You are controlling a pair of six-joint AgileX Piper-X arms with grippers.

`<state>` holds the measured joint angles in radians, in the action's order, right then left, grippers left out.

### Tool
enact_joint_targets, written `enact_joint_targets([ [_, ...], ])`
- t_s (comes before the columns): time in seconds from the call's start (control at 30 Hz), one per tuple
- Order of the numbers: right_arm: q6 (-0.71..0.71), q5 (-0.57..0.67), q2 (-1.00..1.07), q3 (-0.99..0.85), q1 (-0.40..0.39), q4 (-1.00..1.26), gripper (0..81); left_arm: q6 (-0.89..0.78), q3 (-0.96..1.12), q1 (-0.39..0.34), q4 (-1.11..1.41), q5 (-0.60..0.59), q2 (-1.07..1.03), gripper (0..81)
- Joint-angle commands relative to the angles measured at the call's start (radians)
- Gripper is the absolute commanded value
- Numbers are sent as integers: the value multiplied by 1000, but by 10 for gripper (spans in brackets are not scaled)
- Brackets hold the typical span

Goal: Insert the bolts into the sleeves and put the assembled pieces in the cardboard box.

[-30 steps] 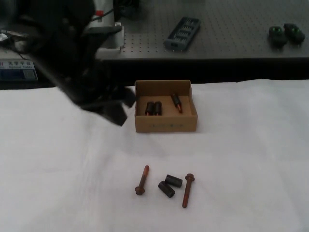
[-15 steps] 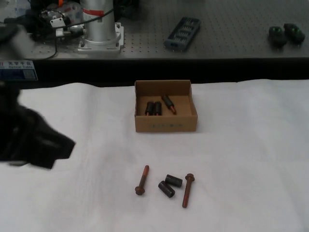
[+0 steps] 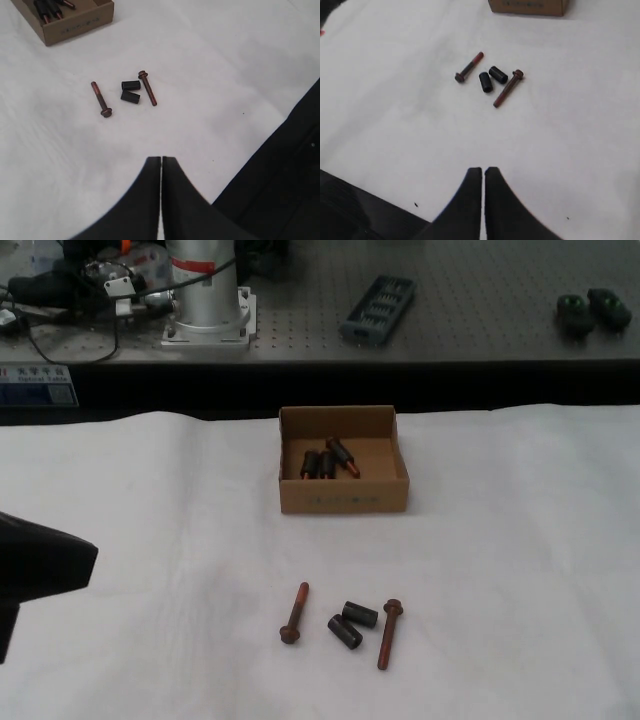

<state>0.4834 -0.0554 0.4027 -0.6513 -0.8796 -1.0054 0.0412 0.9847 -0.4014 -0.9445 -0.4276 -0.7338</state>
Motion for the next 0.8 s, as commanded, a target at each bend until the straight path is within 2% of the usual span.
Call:
enact_joint_targets([
  [0.0,112,1,53,7,1,109,19,-14,1,-3,3,3,15,7],
  [0.1,177,18,163,7,1,138,17,-14,1,-3,3,3,15,7],
  [0.2,215,90,323,7,1,226,1,-14,1,-3,3,3,15,7],
  [0.27,228,123,425,7,1,305,56,-14,1,-3,3,3,15,7],
  [0.4,290,143,644,-13,1,433,231,-14,1,-3,3,-10,14,7],
  [0.47,305,156,737,-38,4,459,286,-14,1,-3,3,-14,14,7],
  [0.77,310,162,1117,-218,32,490,289,-12,1,-3,3,-14,14,7],
])
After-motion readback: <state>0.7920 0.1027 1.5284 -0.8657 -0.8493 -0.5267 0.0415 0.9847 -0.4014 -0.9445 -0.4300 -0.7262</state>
